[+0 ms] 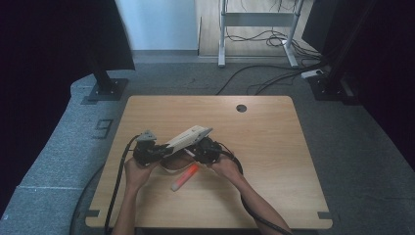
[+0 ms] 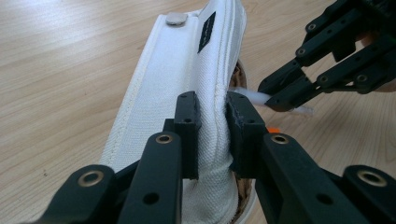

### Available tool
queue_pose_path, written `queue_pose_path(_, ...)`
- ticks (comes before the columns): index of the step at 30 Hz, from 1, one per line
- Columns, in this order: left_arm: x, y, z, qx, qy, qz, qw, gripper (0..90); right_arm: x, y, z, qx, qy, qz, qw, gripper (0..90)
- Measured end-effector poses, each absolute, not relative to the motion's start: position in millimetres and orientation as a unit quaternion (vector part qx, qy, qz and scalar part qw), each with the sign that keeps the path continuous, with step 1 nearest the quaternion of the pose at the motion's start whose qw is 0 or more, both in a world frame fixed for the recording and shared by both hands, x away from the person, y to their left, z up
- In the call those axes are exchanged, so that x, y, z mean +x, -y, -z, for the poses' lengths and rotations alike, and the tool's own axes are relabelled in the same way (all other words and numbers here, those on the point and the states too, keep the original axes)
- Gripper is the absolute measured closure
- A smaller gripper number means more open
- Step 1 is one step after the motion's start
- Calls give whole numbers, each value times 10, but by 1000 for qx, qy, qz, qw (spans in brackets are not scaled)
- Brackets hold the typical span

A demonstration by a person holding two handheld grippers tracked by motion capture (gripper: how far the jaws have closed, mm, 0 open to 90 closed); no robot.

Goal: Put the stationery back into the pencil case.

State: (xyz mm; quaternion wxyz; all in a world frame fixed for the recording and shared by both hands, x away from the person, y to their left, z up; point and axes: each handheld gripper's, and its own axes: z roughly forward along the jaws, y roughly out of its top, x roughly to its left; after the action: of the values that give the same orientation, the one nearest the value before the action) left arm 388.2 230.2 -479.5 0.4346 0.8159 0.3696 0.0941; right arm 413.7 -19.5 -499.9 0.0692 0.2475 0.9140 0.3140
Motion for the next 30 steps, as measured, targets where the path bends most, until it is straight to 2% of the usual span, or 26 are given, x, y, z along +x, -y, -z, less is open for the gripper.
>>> queue_pose_path(9, 3881, -2294, 4796, 817, -368, -93, 434, 759, 4197, 104, 5081, 245, -919, -303, 61, 783)
queue_pose_path(30, 3877, -2269, 4806, 820, -364, -87, 432, 759, 4417, -64, 5125, 259, -905, -328, 75, 783)
